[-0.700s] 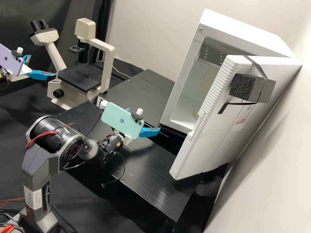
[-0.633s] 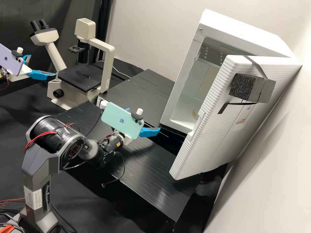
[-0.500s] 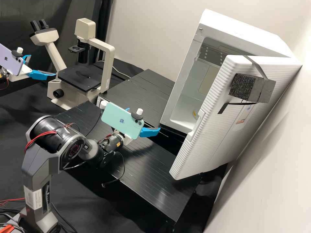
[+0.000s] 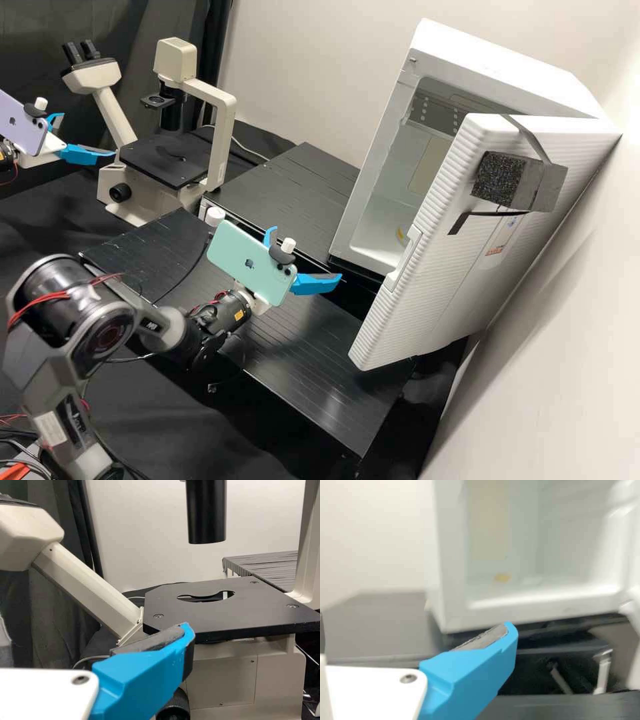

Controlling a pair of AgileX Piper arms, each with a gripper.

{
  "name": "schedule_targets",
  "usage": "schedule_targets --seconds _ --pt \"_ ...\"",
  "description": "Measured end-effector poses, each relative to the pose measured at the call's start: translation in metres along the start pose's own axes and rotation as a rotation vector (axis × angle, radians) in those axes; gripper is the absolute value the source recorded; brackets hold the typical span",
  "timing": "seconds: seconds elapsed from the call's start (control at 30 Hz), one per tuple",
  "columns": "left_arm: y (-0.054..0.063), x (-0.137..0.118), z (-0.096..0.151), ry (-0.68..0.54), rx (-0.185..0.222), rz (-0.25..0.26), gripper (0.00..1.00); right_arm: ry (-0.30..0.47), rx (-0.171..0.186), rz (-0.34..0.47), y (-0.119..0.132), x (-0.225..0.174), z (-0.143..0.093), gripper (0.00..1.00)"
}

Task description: Close the incubator door.

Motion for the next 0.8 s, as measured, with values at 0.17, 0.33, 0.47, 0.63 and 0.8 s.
schedule_targets --seconds 0.17,0.33,0.47,0.63,0.8 --pt "0.0 0.0 0.0 0.0 0.0 0.0 1.0 0.069 -0.012 0.135 0.026 -0.035 -0.004 1.0" --pt "0.0 0.0 0.0 0.0 0.0 0.0 1.0 0.113 -0.035 0.241 0.046 -0.063 -0.007 1.0" --pt "0.0 0.0 0.0 0.0 0.0 0.0 1.0 0.088 -0.027 0.299 0.059 -0.075 0.0 1.0" --pt "0.0 0.0 0.0 0.0 0.0 0.0 1.0 0.011 -0.015 0.366 0.074 -0.081 0.016 1.0" --pt "0.0 0.0 0.0 0.0 0.0 0.0 1.0 -0.058 0.004 0.356 0.077 -0.068 0.034 1.0"
